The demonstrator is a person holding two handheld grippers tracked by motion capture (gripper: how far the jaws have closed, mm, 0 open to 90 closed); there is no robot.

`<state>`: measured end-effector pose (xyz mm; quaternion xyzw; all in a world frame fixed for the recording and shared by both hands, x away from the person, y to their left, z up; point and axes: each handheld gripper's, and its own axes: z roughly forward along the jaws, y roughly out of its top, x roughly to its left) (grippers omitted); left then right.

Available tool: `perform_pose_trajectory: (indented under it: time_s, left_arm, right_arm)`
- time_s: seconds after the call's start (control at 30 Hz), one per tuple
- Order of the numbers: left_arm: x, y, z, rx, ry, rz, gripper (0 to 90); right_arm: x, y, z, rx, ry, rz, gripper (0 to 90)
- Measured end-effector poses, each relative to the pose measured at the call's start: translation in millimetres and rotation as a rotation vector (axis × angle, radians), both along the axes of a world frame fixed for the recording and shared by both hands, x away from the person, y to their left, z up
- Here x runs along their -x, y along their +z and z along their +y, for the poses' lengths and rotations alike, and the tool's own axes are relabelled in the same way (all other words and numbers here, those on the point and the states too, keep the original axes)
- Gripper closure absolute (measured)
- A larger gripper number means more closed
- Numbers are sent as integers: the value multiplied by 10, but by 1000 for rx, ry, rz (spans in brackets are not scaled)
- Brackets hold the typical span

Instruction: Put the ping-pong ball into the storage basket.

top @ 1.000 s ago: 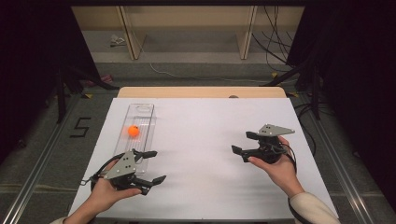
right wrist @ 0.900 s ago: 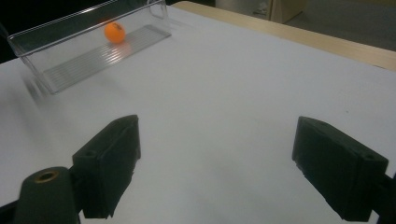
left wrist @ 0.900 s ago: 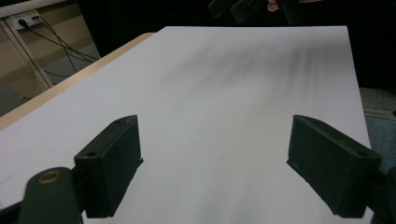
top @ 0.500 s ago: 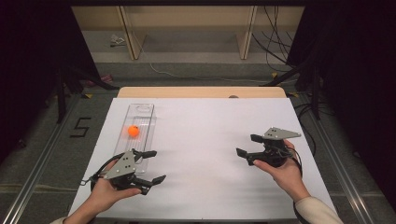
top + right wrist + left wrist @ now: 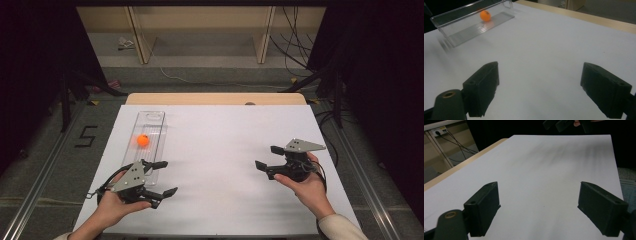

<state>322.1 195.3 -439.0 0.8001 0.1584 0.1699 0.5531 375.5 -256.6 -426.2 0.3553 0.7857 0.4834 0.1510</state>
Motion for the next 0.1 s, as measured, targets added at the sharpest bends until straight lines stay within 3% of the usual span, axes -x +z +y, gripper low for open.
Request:
perform_pose_trajectory:
  time_s: [0.1]
  left_arm:
    - [-4,1,-2,1,0,0,169]
  right_arm:
    - [0,0,-5,-7,-3,-1,163]
